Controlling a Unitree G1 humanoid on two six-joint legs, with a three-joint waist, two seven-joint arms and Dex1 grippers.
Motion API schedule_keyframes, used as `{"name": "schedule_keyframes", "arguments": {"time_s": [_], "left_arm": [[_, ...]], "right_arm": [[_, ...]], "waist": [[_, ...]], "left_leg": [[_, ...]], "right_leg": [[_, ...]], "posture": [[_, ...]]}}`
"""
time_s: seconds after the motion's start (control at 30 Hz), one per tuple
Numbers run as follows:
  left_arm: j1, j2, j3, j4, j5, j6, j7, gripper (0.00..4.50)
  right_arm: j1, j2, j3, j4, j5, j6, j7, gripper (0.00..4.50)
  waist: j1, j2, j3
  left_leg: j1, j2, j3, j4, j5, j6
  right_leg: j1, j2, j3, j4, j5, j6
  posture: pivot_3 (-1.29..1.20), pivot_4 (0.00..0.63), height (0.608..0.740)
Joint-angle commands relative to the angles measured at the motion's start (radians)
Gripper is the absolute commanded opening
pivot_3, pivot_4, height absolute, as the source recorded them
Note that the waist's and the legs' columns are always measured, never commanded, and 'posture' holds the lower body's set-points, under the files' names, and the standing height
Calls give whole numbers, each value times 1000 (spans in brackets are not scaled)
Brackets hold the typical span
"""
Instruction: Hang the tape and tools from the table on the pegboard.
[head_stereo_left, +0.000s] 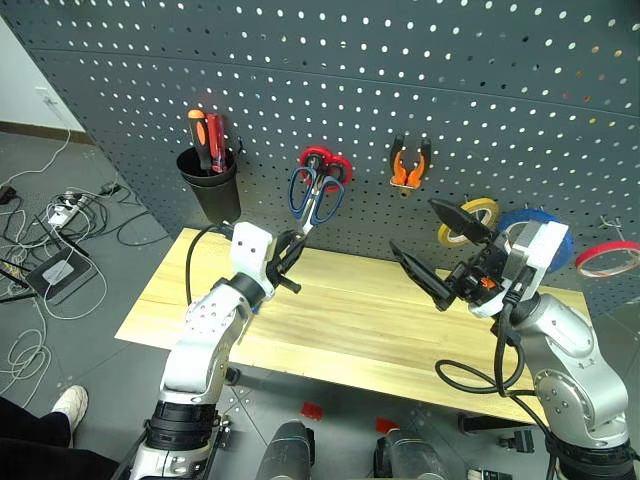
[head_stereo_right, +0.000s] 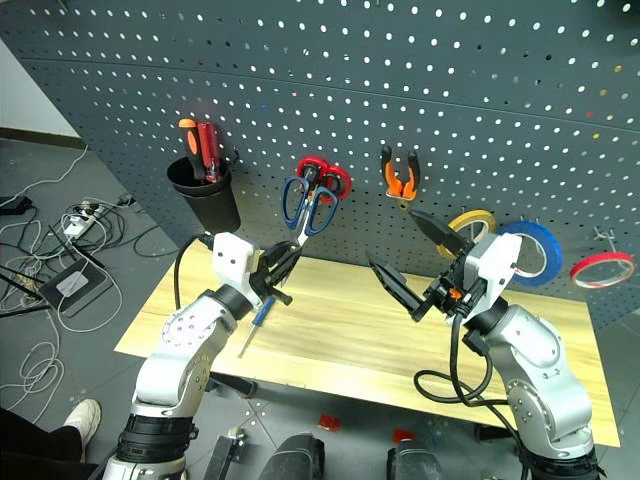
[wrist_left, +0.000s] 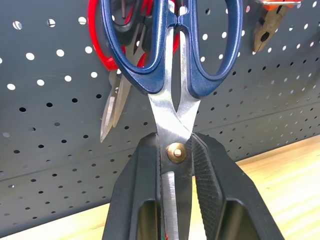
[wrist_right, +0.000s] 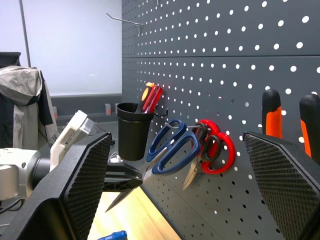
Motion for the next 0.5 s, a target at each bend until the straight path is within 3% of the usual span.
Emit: {"name": "schedule_keyframes", "arguments": {"time_s": [0.03,0.3,0.5], "left_arm": [[-13,-7,11,-34,-12,-16,3,2158],[19,-6,12,-55,-12,-8,17,4482],[85,-11,33,-86,-15,40,62,4482]], "right_arm": [[9,4,-9,-29,-1,-31,-1,4500],[51,-8,-22,-33,1,-53,22,4500],[89,-42,-8,-51,-8,-44,47,4500]], "waist": [[0,0,0],[-1,0,0],[-1,0,0]], "left_leg": [[0,0,0,0,0,0],[1,-1,-1,0,0,0],[2,0,-1,0,0,0]], "right_leg": [[0,0,0,1,0,0],[0,0,0,2,0,0],[2,0,1,2,0,0]], "posture": [[-20,155,740],[-23,160,740],[-9,185,740]]}}
